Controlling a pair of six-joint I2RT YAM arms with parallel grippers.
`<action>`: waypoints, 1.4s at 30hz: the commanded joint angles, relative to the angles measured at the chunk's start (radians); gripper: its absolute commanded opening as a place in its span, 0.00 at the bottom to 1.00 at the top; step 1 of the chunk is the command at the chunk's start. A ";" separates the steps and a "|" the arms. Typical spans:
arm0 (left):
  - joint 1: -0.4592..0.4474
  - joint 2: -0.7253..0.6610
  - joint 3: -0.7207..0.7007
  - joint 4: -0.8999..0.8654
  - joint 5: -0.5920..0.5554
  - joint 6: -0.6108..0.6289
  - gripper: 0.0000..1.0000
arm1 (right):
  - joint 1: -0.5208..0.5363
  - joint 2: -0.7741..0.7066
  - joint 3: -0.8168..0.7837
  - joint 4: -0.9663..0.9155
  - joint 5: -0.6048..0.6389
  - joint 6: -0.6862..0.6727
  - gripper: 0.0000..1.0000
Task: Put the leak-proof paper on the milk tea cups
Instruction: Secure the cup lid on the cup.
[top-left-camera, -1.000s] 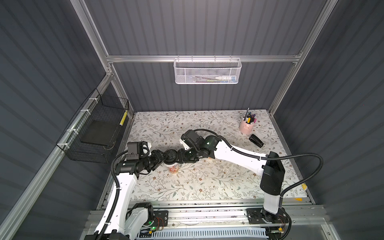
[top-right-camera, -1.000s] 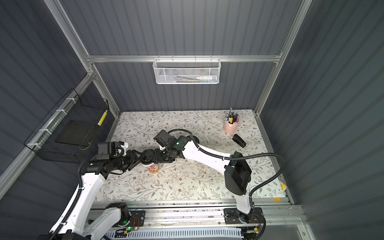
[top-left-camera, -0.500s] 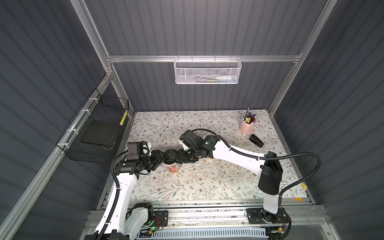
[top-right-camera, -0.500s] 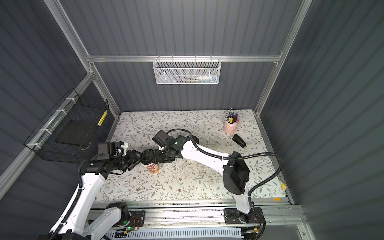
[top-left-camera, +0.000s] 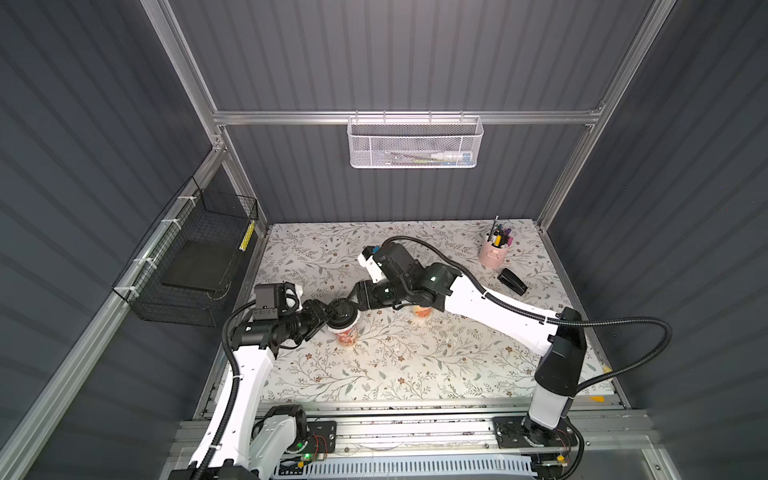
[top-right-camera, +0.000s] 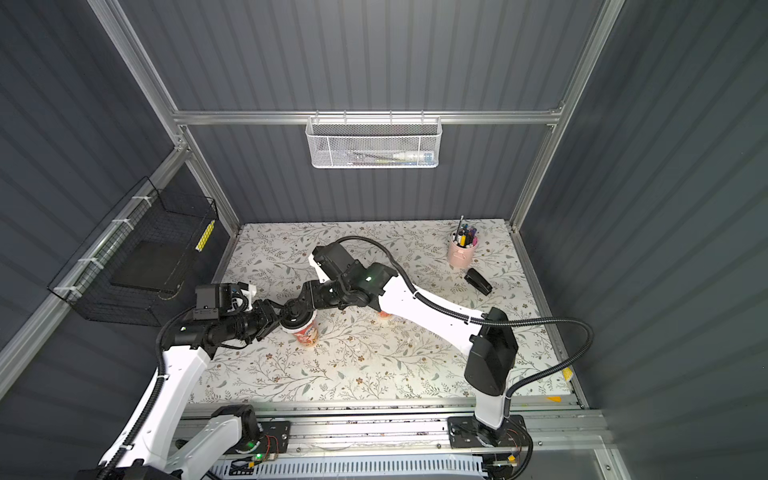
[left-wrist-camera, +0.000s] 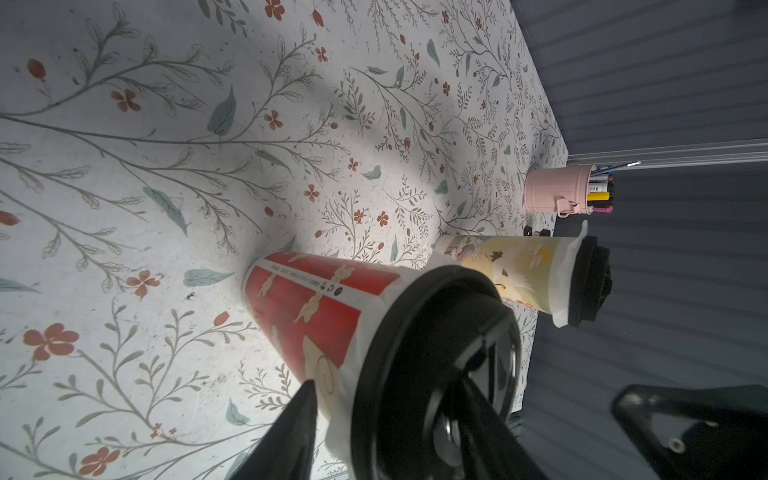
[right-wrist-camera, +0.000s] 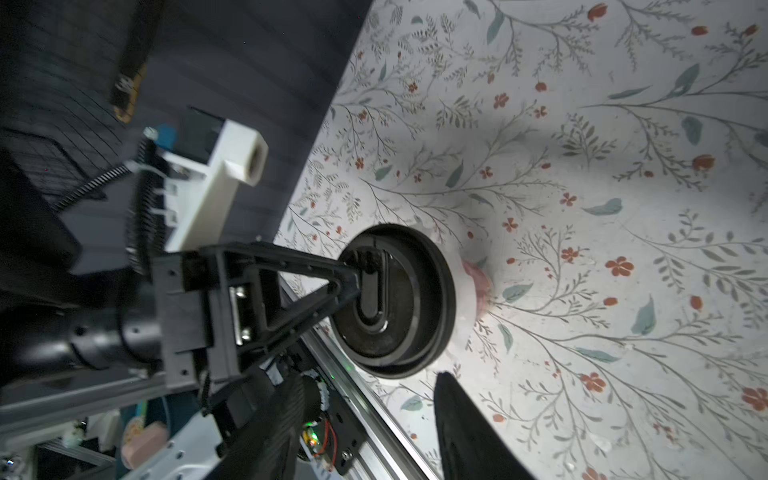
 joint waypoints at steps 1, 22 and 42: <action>0.002 0.060 -0.108 -0.277 -0.214 0.007 0.53 | -0.017 0.027 -0.041 0.022 0.039 0.066 0.46; 0.001 0.055 -0.109 -0.280 -0.214 0.006 0.53 | -0.055 0.185 -0.026 0.028 -0.065 0.179 0.36; 0.002 0.054 -0.111 -0.277 -0.215 0.001 0.53 | -0.040 0.322 -0.143 -0.107 -0.064 0.126 0.34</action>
